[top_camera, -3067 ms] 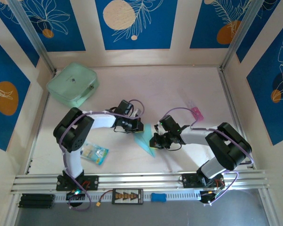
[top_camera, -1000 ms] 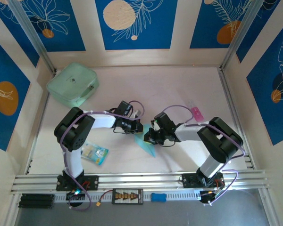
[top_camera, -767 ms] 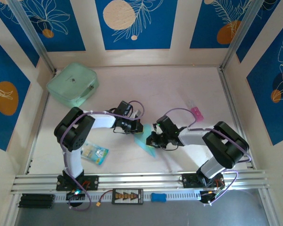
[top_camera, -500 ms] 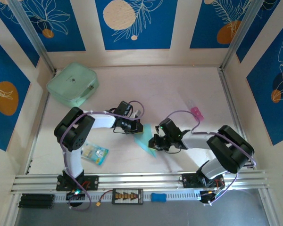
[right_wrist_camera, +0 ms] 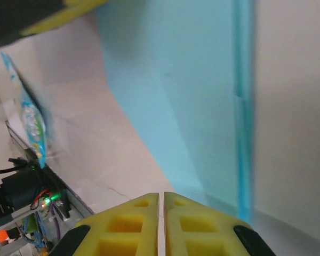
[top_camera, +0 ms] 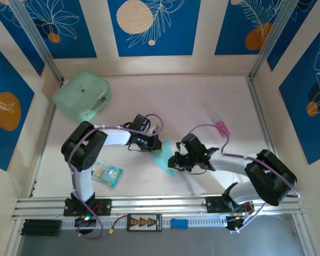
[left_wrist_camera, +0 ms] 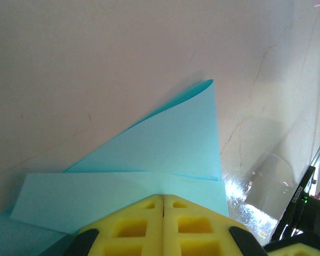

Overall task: Fold a paper plane with a square sheet of paper (pick it up from the middle)
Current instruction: Fourth fold the wing at the center of the table.

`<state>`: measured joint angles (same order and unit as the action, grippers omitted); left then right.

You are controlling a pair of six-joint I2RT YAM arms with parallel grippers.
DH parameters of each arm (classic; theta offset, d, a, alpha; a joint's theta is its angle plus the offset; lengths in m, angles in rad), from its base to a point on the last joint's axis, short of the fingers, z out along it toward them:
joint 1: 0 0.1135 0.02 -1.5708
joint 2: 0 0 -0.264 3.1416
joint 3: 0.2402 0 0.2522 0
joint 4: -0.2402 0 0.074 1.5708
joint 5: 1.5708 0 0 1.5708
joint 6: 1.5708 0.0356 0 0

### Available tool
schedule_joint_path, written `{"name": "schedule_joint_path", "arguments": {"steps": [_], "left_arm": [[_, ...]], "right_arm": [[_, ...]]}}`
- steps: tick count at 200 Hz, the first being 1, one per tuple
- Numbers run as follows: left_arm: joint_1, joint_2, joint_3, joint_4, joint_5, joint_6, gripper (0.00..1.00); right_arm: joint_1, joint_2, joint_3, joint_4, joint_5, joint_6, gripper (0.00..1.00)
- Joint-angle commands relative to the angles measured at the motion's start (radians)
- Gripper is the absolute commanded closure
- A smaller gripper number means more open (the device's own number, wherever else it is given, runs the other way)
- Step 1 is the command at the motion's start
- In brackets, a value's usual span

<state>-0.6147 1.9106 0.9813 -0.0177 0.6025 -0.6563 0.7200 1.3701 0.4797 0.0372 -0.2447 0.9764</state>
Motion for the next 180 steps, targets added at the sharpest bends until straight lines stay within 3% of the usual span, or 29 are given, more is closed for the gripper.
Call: {"name": "schedule_joint_path", "arguments": {"steps": [1,41,84,129,180], "left_arm": [[0.02,0.038,-0.029,-0.045,-0.05,-0.008,1.0],[0.02,0.033,-0.03,-0.053,-0.047,-0.005,1.0],[0.021,0.025,-0.049,-0.044,-0.046,-0.01,1.0],[0.021,0.029,-0.055,-0.025,-0.03,-0.025,1.0],[0.021,0.018,-0.06,-0.015,-0.026,-0.033,1.0]], "right_arm": [[0.021,0.046,-0.004,-0.024,-0.037,-0.019,0.87],[0.033,-0.011,-0.173,0.039,-0.017,0.036,0.87],[0.045,-0.223,-0.337,0.017,-0.017,0.085,0.86],[0.008,-0.503,-0.279,-0.204,0.01,0.033,0.82],[-0.034,-0.484,-0.204,-0.194,0.016,0.019,0.81]]}}
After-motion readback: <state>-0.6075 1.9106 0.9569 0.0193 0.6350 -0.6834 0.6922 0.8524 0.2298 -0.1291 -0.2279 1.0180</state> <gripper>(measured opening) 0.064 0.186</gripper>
